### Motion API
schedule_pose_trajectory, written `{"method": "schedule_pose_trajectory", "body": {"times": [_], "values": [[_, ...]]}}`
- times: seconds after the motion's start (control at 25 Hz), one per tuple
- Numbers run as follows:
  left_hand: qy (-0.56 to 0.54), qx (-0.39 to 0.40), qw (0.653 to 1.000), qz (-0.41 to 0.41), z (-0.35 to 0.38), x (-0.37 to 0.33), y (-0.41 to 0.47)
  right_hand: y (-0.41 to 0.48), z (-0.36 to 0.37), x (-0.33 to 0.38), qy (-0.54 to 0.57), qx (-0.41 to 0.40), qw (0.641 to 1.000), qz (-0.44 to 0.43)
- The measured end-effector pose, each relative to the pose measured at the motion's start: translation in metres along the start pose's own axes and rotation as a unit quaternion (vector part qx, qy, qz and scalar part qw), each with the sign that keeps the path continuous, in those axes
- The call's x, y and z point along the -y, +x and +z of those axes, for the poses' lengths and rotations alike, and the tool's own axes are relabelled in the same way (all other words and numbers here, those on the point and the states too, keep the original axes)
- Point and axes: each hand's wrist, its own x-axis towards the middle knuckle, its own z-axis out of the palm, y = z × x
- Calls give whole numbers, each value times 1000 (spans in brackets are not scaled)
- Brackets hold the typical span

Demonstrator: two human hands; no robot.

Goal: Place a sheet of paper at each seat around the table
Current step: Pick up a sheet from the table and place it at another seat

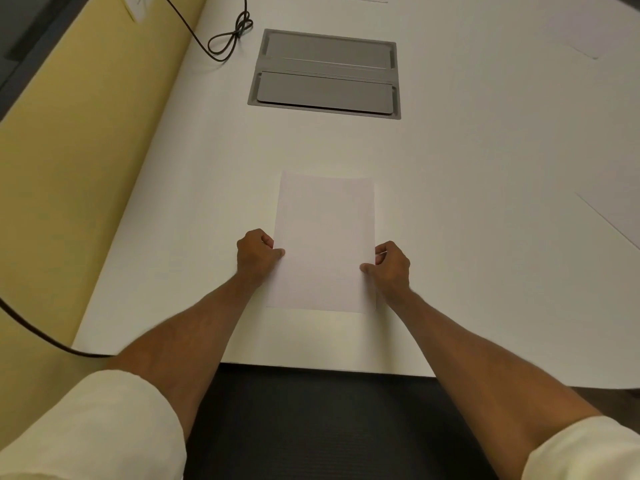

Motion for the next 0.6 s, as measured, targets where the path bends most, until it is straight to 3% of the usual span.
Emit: {"method": "schedule_pose_trajectory", "body": {"times": [0.2,0.28,0.44,0.6], "values": [[53,-6,998,23,1,2,-4,-4,-1,0,-48,-5,999,-22],[125,-3,989,83,-2,4,-5,-7,-3,0,-93,-15,994,-59],[286,61,927,236,-15,7,-5,-10,-11,-1,-246,53,954,-162],[414,173,857,252,-16,11,-4,-8,-8,-3,-336,149,912,-184]]}}
